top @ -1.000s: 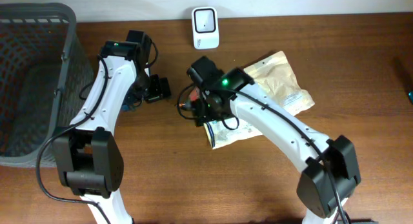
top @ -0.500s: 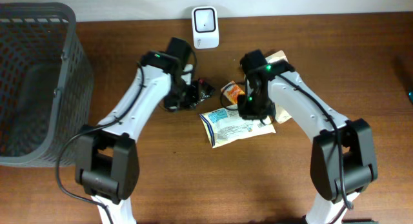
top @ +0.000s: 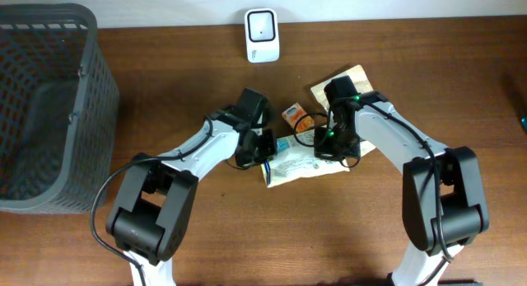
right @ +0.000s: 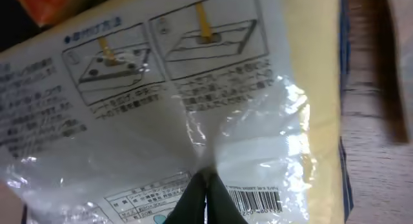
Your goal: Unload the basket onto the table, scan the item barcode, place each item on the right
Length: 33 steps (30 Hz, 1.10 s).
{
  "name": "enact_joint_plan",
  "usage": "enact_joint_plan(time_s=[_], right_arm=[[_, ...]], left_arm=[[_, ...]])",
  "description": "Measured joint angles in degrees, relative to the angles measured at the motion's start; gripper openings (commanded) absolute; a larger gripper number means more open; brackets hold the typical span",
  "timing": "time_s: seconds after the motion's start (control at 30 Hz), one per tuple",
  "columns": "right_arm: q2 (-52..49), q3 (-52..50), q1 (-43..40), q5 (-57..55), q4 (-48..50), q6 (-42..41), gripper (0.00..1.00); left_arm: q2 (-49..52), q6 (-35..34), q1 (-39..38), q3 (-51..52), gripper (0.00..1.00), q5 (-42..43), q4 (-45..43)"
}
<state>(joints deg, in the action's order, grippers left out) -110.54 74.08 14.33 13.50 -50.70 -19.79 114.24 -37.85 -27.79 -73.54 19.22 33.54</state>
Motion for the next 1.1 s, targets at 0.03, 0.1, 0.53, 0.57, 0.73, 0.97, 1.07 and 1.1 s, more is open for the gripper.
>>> enact_joint_plan(time_s=[0.03,0.1,0.53,0.57,0.73,0.97,1.07,1.1], right_arm=[[0.0,0.0,0.0,1.4,0.0,0.0,0.04],[0.0,0.0,0.1,2.5,0.0,-0.1,0.04],[0.0,6.7,-0.3,-0.6,-7.1,0.5,0.04],[0.0,6.7,-0.7,-0.5,-7.0,0.7,0.04],[0.0,6.7,-1.0,0.4,-7.1,0.8,0.04],[0.0,6.7,-1.0,1.0,-7.0,0.9,0.14],[0.0,6.7,-1.0,2.6,-6.6,1.3,0.57],[0.0,6.7,-1.0,4.0,-6.1,1.2,0.74]], left_arm=[[0.3,-0.7,0.1,0.0,0.0,-0.9,-0.2],[0.5,-1.3,0.7,0.0,0.0,-2.3,0.6],[-7.0,-2.3,-0.4,-4.0,0.0,-12.2,10.3],[-6.7,-2.3,-2.2,-4.0,0.0,-11.5,9.4],[-0.7,-2.6,-6.9,-4.0,0.0,-9.9,6.2],[-0.3,-2.7,-1.7,-5.6,0.0,-14.1,12.8],[-1.1,-1.9,0.3,-7.2,0.0,-16.2,15.3],[-2.5,-1.3,0.4,-7.9,0.03,-16.7,15.6]])
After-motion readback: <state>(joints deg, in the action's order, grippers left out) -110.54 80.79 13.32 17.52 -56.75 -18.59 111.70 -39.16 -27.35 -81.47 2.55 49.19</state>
